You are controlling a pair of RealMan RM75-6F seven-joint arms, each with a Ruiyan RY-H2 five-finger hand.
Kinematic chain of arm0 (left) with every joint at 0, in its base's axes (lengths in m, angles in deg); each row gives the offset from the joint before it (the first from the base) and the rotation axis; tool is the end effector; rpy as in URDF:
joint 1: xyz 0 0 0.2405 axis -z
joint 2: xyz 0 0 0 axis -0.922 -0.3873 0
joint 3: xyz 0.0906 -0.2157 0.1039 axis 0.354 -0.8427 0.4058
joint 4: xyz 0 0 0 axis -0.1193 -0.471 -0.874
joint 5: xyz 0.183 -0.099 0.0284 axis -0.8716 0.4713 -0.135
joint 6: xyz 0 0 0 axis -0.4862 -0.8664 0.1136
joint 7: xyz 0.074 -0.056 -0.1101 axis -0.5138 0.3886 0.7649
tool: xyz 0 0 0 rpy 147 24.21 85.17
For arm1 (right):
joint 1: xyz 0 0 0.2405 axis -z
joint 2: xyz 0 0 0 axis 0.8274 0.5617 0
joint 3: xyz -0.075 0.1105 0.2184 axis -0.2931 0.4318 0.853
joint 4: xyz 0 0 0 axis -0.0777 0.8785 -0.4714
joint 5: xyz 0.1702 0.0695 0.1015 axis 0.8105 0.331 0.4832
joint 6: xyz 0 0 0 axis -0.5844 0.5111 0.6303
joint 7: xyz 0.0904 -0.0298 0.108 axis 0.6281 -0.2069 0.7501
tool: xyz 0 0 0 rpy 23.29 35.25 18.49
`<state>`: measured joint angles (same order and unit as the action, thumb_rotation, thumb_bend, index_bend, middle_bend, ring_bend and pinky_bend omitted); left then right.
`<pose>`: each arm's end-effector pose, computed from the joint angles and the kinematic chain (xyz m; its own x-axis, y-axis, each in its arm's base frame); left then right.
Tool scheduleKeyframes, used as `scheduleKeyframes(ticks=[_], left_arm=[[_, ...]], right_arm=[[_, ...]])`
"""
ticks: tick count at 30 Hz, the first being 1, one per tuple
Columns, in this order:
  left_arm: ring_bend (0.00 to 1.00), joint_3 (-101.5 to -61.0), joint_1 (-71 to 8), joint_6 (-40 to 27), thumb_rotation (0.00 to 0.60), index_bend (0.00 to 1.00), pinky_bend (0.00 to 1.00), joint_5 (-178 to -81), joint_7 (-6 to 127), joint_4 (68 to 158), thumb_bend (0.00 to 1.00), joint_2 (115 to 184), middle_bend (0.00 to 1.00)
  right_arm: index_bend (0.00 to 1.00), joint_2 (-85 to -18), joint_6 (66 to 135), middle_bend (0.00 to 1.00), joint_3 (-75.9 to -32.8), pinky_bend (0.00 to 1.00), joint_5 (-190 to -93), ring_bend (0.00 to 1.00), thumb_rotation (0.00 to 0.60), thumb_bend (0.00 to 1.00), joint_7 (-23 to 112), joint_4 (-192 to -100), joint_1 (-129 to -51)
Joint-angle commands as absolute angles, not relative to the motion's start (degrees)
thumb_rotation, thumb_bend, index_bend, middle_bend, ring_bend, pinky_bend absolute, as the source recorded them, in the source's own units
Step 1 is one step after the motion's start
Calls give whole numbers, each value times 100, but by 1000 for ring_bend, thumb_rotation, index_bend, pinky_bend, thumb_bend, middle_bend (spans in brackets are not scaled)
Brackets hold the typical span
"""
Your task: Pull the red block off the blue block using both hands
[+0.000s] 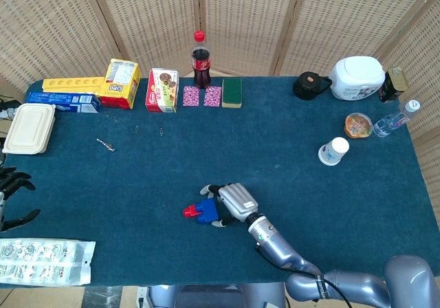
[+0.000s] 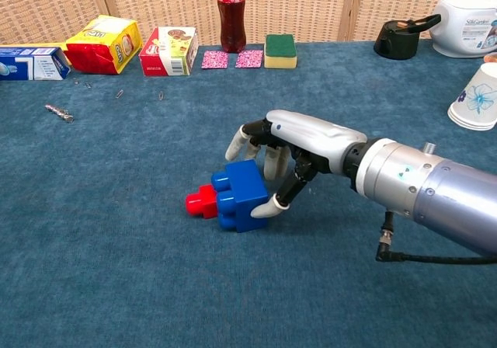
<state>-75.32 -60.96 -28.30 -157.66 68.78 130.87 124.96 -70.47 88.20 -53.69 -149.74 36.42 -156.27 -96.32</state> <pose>-0.3112 0.1875 0.1907 0.3827 -0.0227 0.9236 0.9199 -0.0837 -0.3832 -0.0912 -0.2890 -0.0890 0.1476 -0.4814 0.8640 -0.9107 -0.4070 -0.0712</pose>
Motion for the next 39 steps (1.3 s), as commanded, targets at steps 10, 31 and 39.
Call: scheduleKeyframes(ticks=[10, 31, 39], left_arm=[[200, -7461, -6001, -2725, 600, 464, 268, -15953, 6700, 13215, 176, 12495, 359], [199, -7667, -4648, -1428, 600, 464, 268, -16921, 5138, 13879, 175, 13340, 359], [200, -8106, -3880, -1153, 600, 463, 268, -17116, 4740, 13508, 174, 14515, 358]], right_arm=[[457, -7032, 8923, 573, -5333, 551, -14950, 666, 600, 175, 3973, -15656, -9562], [459, -5317, 8122, 574, -4643, 569, -13858, 676, 600, 175, 5390, -17437, -9452], [459, -4782, 7599, 574, -4356, 571, -13194, 679, 600, 174, 6008, -17689, -9542]])
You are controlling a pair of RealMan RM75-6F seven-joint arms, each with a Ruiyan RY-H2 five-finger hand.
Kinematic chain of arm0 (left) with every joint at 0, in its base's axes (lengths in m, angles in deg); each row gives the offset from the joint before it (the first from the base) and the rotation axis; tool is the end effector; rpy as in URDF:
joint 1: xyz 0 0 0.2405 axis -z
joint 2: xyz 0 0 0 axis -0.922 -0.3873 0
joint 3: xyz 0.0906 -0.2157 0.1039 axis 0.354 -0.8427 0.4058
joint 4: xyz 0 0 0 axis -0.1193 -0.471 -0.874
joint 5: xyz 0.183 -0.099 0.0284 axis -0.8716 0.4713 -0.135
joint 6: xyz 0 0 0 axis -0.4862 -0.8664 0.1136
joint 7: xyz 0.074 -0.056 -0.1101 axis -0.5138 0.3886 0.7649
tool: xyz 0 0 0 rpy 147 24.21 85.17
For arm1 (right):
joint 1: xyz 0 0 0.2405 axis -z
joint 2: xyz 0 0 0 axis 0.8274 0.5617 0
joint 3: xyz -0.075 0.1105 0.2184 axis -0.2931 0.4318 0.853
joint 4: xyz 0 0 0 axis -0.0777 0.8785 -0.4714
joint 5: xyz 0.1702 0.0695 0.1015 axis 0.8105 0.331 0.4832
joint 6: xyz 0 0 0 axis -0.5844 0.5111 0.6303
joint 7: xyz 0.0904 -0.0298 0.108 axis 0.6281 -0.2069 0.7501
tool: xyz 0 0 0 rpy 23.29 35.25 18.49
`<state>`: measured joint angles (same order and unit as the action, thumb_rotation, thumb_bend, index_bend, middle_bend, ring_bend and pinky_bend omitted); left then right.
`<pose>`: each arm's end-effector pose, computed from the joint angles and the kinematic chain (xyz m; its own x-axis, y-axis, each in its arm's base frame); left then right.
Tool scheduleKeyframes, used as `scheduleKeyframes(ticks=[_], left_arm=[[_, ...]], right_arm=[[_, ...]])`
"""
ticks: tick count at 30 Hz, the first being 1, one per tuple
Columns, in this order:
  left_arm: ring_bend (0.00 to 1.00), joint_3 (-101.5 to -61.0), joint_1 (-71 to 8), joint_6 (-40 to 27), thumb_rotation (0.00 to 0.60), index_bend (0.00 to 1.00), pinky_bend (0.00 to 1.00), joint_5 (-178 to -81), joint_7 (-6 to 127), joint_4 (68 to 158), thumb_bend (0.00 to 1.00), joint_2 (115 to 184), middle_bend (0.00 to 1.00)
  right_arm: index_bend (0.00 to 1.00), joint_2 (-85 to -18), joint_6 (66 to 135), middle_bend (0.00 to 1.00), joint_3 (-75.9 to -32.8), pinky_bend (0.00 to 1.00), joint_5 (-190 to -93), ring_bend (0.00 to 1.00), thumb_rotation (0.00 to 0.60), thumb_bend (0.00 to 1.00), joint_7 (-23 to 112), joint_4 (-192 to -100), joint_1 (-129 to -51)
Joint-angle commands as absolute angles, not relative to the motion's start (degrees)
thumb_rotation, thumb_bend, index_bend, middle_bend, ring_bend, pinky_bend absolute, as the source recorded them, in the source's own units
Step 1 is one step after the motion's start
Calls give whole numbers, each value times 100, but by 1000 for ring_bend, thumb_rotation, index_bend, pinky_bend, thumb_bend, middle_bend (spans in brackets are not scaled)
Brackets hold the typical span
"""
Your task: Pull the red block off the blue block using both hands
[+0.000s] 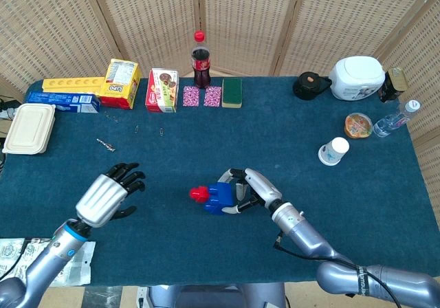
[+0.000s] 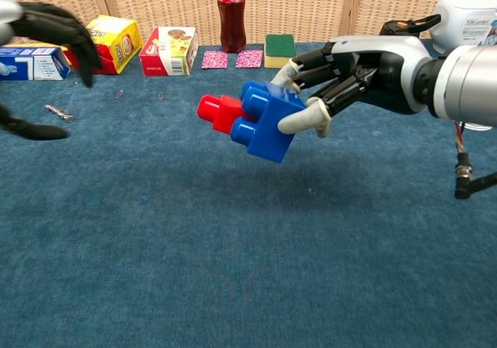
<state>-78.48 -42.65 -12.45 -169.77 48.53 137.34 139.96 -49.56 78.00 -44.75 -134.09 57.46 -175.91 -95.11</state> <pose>-0.1689 0.2495 0.0660 0.4592 -0.0058 0.8883 0.7094 -0.5996 -0.3705 -0.0927 -0.3120 0.0040 -0.3333 -0.6248 0.7061 -0.8955 -0.0246 -0.4444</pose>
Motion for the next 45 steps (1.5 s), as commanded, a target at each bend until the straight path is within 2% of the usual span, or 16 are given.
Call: scheduleKeyframes(ticks=[1, 10, 19, 28, 36, 45], left_arm=[[200, -8178, -3771, -1177, 600, 463, 268, -17136, 4726, 13315, 174, 14741, 358], [199, -8339, -3284, -1303, 600, 464, 268, -17186, 4768, 12623, 171, 15535, 358], [199, -8326, -2942, -1175, 600, 463, 268, -17066, 4788, 12389, 167, 15903, 358], [199, -8269, -2770, -1334, 600, 464, 268, -17114, 4758, 12156, 174, 16136, 358], [200, -8231, -2681, -1613, 600, 583, 268, -17188, 4812, 11920, 197, 16279, 358], [200, -8237, -2608, -1714, 600, 593, 269, -17090, 4859, 11733, 197, 16389, 358]], right_arm=[[459, -4704, 7493, 574, -4326, 571, -13141, 679, 600, 174, 6115, -17717, -9553], [459, -4435, 7115, 574, -4231, 574, -13088, 682, 600, 174, 6593, -17746, -9610], [459, -4334, 7041, 574, -4203, 577, -13119, 685, 600, 174, 6824, -17751, -9655], [463, -4222, 6984, 574, -4180, 579, -13176, 690, 600, 175, 7061, -17788, -9634], [468, -4131, 6982, 574, -4206, 585, -13238, 696, 600, 174, 7176, -17783, -9620], [473, -4090, 6956, 574, -4236, 589, -13244, 697, 600, 172, 7276, -17745, -9637]])
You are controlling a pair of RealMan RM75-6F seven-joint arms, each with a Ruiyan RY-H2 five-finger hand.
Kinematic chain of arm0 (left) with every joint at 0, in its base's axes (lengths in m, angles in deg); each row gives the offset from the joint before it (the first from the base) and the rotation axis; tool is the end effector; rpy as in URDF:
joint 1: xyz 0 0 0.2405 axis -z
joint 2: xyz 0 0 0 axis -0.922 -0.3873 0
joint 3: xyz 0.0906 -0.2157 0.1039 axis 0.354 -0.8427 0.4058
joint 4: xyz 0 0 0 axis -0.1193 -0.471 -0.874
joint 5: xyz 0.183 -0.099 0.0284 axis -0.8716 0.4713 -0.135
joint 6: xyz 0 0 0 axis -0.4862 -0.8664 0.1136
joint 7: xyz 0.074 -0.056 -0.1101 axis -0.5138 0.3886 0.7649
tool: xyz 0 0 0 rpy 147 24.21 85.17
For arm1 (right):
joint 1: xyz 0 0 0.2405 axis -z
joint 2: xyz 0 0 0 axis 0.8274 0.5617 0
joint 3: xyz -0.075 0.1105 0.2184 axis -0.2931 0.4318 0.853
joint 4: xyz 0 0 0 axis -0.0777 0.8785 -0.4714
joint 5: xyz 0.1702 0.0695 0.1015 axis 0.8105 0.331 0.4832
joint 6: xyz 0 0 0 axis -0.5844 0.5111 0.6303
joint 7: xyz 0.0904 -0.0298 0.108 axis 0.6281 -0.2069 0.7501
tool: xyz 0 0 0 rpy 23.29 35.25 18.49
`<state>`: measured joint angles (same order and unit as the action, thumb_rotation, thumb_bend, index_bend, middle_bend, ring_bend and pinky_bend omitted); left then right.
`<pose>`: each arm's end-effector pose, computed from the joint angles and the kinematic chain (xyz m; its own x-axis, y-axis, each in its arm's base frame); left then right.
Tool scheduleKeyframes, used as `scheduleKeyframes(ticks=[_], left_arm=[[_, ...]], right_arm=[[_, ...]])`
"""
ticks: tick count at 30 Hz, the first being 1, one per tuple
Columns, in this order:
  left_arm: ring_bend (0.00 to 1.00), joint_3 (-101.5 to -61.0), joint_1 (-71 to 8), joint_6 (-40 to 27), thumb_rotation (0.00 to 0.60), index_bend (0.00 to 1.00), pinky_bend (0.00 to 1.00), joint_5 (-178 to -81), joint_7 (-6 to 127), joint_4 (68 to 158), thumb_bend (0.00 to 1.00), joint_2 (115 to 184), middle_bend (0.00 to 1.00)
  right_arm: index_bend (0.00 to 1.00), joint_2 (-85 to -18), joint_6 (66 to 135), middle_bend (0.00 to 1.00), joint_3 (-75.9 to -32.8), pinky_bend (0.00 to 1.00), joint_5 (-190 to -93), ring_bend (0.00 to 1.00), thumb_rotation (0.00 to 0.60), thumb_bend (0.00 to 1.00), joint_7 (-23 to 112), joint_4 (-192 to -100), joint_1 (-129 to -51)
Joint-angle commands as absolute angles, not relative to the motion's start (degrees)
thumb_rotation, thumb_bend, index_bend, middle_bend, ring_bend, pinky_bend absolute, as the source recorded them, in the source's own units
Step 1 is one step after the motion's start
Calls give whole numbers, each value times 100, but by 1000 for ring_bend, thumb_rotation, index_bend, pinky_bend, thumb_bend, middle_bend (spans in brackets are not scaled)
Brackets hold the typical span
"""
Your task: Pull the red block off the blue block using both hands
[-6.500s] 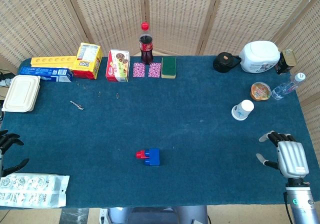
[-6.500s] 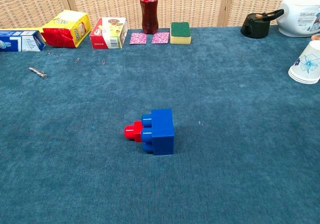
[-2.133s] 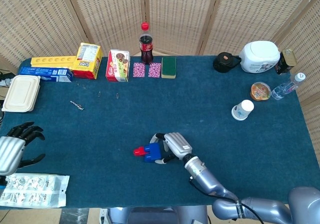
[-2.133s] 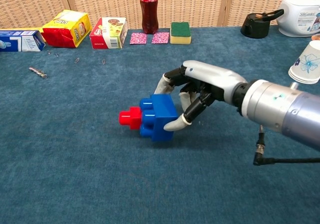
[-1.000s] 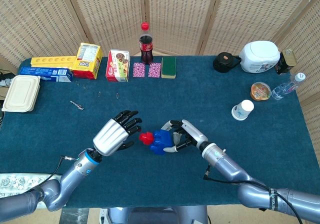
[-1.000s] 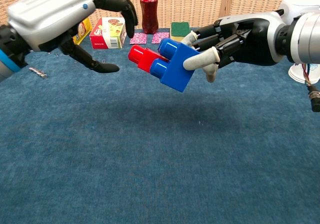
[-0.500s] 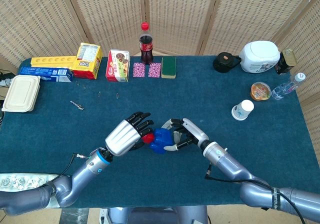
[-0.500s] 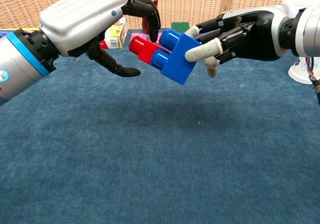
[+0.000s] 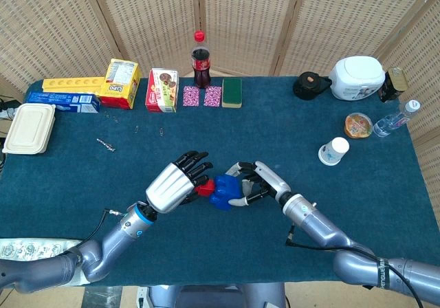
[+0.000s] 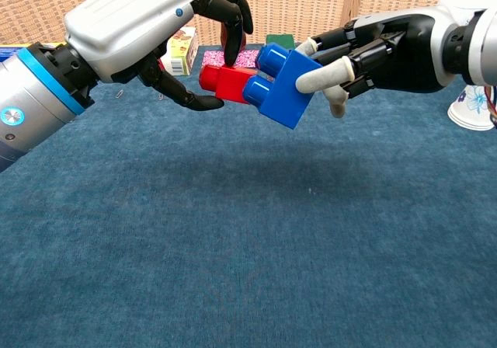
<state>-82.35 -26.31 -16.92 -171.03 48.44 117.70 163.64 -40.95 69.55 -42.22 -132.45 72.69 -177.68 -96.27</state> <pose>-0.0744 0.2950 -0.0170 0.2963 -0.1813 0.9377 0.5709 -0.7535 -0.3261 -0.0962 -0.3241 0.0350 -0.4758 -0.6561 0.5858 -0.8343 0.1258 -0.5368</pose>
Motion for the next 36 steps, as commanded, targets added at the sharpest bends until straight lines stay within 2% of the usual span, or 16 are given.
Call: scheduleKeyframes(ticks=[1, 13, 21, 36], left_arm=[[200, -8233, -2599, -1714, 600, 593, 269, -17077, 4871, 11720, 196, 16395, 358], [199, -8160, -2655, -1843, 600, 593, 269, -16982, 4916, 11819, 197, 16128, 358], [199, -7963, -2970, -2101, 600, 593, 269, -16895, 5116, 12026, 197, 15594, 358], [200, -7301, -3663, -2105, 600, 593, 269, -16587, 5647, 12071, 195, 14605, 358]], right_arm=[[474, -4086, 6964, 574, -4245, 589, -13242, 698, 600, 172, 7268, -17734, -9642], [477, -4029, 6979, 574, -4261, 591, -13211, 697, 600, 172, 7343, -17650, -9656], [480, -4021, 7043, 576, -4348, 591, -13213, 697, 600, 172, 7167, -17543, -9730], [482, -5060, 8207, 574, -5315, 567, -13551, 659, 600, 172, 5321, -16449, -9853]])
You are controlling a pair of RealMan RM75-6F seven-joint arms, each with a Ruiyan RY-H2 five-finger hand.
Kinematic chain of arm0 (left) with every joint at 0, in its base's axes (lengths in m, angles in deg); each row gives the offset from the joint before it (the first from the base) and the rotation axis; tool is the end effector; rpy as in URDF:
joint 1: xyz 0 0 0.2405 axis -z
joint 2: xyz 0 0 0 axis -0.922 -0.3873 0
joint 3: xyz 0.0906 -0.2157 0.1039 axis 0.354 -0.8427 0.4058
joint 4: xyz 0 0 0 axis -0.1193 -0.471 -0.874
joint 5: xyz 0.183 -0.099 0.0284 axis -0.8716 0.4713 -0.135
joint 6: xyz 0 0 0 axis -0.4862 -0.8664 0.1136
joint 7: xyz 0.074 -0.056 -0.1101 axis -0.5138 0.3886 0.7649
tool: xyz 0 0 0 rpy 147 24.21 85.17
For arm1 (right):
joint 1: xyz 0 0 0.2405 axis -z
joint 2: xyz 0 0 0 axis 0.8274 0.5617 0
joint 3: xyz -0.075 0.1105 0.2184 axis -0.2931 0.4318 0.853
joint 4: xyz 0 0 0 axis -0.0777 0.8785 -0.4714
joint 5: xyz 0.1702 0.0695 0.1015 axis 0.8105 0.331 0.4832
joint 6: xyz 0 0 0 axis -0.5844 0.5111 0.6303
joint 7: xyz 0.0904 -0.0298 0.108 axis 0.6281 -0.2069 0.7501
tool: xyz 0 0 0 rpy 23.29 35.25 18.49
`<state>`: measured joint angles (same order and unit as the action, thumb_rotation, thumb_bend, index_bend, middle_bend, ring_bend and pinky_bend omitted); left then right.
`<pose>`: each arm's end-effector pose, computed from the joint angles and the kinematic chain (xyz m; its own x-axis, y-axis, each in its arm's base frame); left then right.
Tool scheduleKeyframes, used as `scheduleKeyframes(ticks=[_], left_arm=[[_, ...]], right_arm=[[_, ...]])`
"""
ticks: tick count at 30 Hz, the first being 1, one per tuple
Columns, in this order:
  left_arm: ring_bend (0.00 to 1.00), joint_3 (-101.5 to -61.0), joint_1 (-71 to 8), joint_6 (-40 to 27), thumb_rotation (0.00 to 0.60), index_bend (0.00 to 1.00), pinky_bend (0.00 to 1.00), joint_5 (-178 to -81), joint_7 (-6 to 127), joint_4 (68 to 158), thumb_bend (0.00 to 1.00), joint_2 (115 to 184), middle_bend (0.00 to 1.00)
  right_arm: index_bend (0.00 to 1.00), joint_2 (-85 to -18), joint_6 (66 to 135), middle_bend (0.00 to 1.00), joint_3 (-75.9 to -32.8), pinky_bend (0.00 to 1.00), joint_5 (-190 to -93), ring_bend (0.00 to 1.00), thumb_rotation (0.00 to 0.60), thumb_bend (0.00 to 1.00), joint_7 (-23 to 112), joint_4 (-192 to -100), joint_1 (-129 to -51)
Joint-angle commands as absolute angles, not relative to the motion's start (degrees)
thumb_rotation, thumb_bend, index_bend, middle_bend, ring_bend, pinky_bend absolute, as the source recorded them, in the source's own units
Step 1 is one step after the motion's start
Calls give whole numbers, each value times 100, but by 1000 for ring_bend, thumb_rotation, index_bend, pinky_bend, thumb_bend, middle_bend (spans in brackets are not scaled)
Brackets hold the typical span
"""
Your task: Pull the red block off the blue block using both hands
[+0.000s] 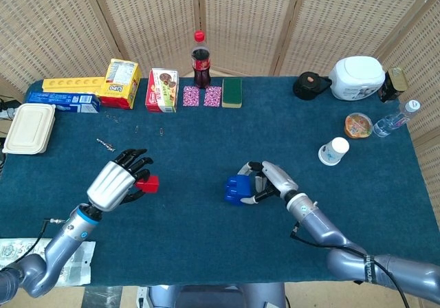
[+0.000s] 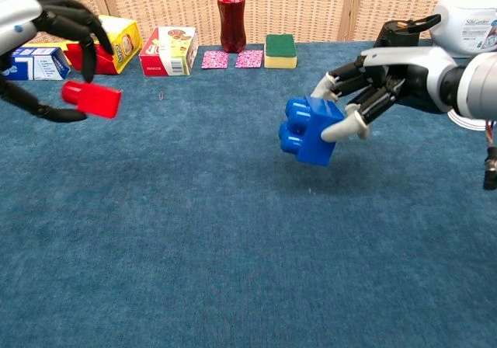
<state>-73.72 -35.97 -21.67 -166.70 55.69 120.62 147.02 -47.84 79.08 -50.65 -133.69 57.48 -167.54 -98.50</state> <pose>-0.1905 0.2831 0.0531 0.4390 -0.0909 0.8939 0.6920 -0.6003 -0.4010 -0.1359 -0.3355 0.0056 -0.2009 -0.5791 0.7902 -0.9621 -0.0354 -0.2705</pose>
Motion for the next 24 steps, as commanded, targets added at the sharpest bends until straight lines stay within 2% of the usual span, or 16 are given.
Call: scheduleKeyframes(ticks=[1, 6, 10, 17, 20, 24], left_arm=[[199, -7279, -3686, -2069, 600, 593, 269, -16552, 5679, 12078, 195, 14565, 358], [200, -7189, -3764, -1869, 600, 593, 269, -16394, 5819, 12165, 196, 14411, 358], [200, -7163, -3784, -1786, 600, 593, 269, -16364, 5806, 12178, 196, 14376, 358], [200, -7150, -3793, -1594, 600, 593, 269, -16300, 5773, 12177, 196, 14392, 358], [200, -7162, -3783, -1540, 600, 592, 269, -16279, 5755, 12184, 195, 14398, 358], [200, -7185, -3744, -1363, 600, 593, 269, -16189, 5639, 12238, 191, 14384, 357]], right_arm=[[482, -5136, 8321, 571, -5395, 562, -13645, 653, 600, 172, 5139, -16351, -9844], [474, -5391, 8579, 547, -5692, 528, -13844, 609, 600, 172, 4641, -16044, -9747], [431, -5373, 8523, 493, -5781, 459, -13871, 510, 600, 172, 4496, -16018, -9725], [259, -4979, 8471, 319, -5705, 299, -13987, 308, 600, 172, 4486, -16430, -9681], [198, -4811, 8534, 282, -5658, 272, -14070, 280, 600, 172, 4470, -16627, -9659], [171, -4529, 8617, 266, -5593, 262, -14154, 270, 600, 173, 4401, -16950, -9633]])
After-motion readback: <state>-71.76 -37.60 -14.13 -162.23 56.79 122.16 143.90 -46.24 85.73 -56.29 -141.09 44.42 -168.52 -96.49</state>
